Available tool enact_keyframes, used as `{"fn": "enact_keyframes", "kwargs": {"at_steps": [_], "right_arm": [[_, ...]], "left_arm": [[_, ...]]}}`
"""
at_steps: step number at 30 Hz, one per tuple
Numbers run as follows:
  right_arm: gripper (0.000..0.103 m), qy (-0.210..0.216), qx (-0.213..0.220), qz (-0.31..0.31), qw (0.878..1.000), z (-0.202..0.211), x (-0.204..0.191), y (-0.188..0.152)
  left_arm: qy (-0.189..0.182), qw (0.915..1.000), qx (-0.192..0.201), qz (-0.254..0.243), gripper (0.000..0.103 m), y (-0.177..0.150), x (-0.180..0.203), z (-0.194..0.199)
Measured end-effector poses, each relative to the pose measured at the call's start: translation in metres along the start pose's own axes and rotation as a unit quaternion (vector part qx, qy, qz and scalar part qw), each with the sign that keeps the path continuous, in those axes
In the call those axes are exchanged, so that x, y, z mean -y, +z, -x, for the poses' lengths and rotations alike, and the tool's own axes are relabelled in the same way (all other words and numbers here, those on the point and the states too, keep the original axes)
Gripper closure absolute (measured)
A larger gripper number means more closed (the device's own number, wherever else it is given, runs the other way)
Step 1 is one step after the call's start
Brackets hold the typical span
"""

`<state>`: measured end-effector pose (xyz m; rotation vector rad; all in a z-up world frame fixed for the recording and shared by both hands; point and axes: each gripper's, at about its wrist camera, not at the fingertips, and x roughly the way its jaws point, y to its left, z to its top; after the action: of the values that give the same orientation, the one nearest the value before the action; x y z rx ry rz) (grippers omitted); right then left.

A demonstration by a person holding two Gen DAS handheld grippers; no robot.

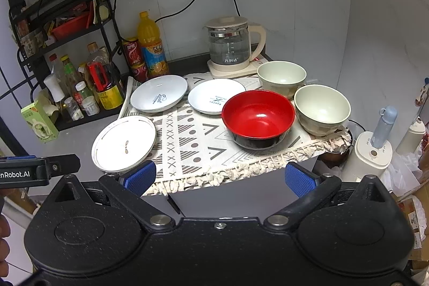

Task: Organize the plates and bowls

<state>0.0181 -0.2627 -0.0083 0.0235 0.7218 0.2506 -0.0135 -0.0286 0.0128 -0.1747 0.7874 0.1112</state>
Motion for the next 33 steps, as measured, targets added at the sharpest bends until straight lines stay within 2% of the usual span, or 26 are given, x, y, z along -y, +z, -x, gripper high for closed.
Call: {"fn": "enact_keyframes", "kwargs": {"at_steps": [14, 20, 25, 33], "right_arm": [[0.0, 0.006, -0.019, -0.012, 1.0, -0.018, 0.043, 0.01], [0.0, 0.008, -0.021, -0.024, 0.999, -0.032, 0.063, 0.021], [0.0, 0.0, -0.031, -0.039, 0.999, -0.055, 0.082, 0.032], [0.0, -0.016, -0.038, -0.059, 0.997, -0.098, 0.112, 0.058]], "left_arm": [[0.021, 0.9995, -0.022, 0.013, 0.001, 0.012, 0.026, -0.021], [0.017, 0.9995, -0.027, 0.008, 0.002, 0.024, 0.042, -0.039], [0.005, 0.9992, -0.038, 0.015, 0.002, 0.041, 0.055, -0.066], [-0.016, 0.9983, -0.056, 0.002, 0.003, 0.076, 0.08, -0.131]]}}
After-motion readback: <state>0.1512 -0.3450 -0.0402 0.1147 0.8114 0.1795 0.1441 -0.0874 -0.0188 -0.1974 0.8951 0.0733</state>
